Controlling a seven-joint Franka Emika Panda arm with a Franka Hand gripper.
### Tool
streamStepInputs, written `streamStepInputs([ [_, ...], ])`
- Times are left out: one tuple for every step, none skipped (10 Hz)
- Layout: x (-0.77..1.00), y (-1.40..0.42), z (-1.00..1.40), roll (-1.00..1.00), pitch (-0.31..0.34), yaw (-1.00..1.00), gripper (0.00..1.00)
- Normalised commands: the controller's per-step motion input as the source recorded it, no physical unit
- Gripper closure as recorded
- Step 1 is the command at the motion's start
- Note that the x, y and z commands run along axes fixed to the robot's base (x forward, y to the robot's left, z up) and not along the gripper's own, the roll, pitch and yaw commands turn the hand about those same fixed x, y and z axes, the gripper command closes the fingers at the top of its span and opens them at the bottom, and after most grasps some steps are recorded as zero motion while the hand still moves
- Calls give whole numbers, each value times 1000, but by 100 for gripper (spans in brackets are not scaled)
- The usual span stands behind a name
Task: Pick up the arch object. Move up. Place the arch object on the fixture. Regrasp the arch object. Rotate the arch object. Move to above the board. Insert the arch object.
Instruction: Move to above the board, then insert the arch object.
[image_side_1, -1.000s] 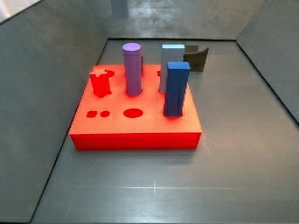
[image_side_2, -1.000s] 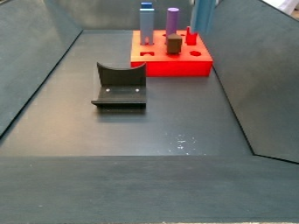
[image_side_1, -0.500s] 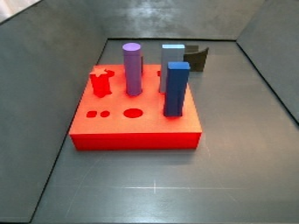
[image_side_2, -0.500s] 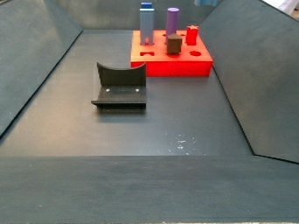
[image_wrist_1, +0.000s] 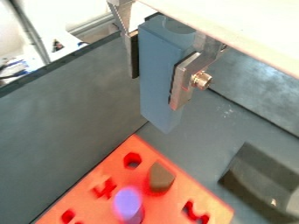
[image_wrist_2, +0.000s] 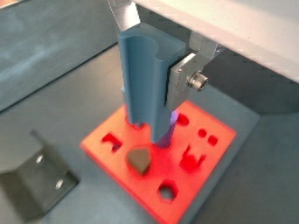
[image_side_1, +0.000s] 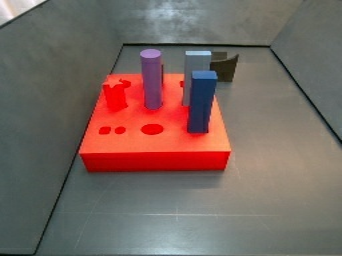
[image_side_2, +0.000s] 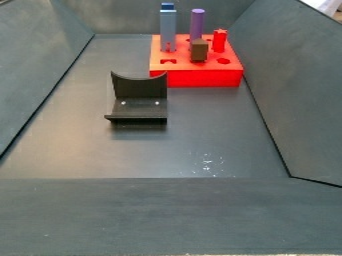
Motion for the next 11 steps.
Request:
streamStepInputs([
  [350, -1000, 253, -14, 116, -3, 100],
  [371, -1000, 256, 3, 120, 7, 100],
  [390, -1000, 259, 6, 129, 13, 100],
  [323, -712, 188, 21, 133, 13, 100],
  [239, -476, 127, 39, 123, 12, 100],
  [148, -254, 74, 58, 98, 6, 100],
  [116, -187, 57, 61, 90, 10, 100],
  [-26, 963, -206, -81, 26, 0, 100],
  [-97, 997, -217, -96, 19, 0, 100],
  [-111, 1000, -214, -109, 13, 0, 100],
  [-43, 911, -286, -169, 0, 0, 100],
])
